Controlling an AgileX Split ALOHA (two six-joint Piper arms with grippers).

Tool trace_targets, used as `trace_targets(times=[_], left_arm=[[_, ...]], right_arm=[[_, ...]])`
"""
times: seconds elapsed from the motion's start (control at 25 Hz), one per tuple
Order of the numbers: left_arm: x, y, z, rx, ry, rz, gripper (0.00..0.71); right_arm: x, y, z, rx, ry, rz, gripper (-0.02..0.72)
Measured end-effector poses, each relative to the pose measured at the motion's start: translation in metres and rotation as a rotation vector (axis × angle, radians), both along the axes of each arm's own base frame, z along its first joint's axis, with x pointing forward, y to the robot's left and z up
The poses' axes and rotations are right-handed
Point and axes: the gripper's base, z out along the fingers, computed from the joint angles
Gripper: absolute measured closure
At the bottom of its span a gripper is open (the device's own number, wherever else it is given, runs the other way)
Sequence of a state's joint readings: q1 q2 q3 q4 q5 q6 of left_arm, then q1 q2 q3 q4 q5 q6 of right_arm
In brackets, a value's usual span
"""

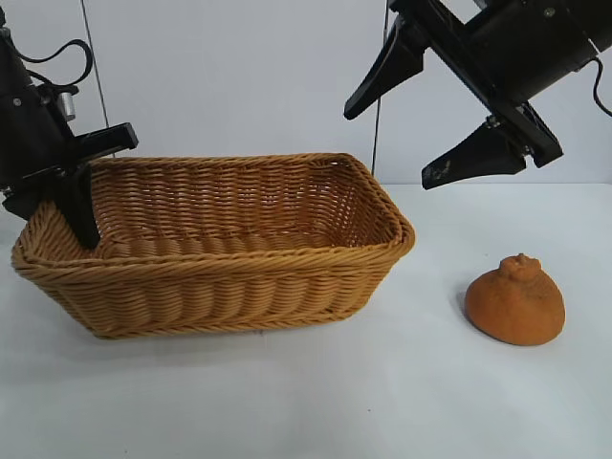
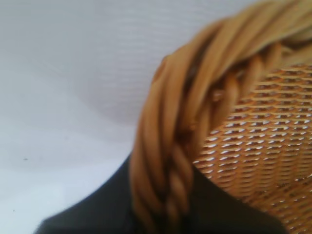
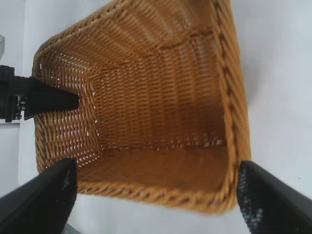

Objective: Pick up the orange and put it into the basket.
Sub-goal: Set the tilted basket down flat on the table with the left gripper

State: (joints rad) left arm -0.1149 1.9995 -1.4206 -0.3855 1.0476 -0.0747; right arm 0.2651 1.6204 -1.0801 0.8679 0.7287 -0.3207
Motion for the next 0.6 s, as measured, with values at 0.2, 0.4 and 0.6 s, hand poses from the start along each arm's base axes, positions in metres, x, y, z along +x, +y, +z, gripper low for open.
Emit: trace_targets(times=[0.2, 0.4, 0.6], left_arm=[[-0.001, -0.002, 0.000, 0.001, 0.000, -0.022, 0.623], [-0.003, -0.025, -0.004, 0.006, -0.030, -0.074, 0.623], [0.001, -0.035, -0.036, 0.012, 0.014, -0.081, 0.623]], right_arm=[[0.000, 0.000, 0.000, 0.000, 0.000, 0.000, 0.093], [0.000, 0.000, 0.000, 0.000, 0.000, 0.000, 0.093], [0.000, 0.000, 0.000, 0.000, 0.000, 0.000, 0.093]])
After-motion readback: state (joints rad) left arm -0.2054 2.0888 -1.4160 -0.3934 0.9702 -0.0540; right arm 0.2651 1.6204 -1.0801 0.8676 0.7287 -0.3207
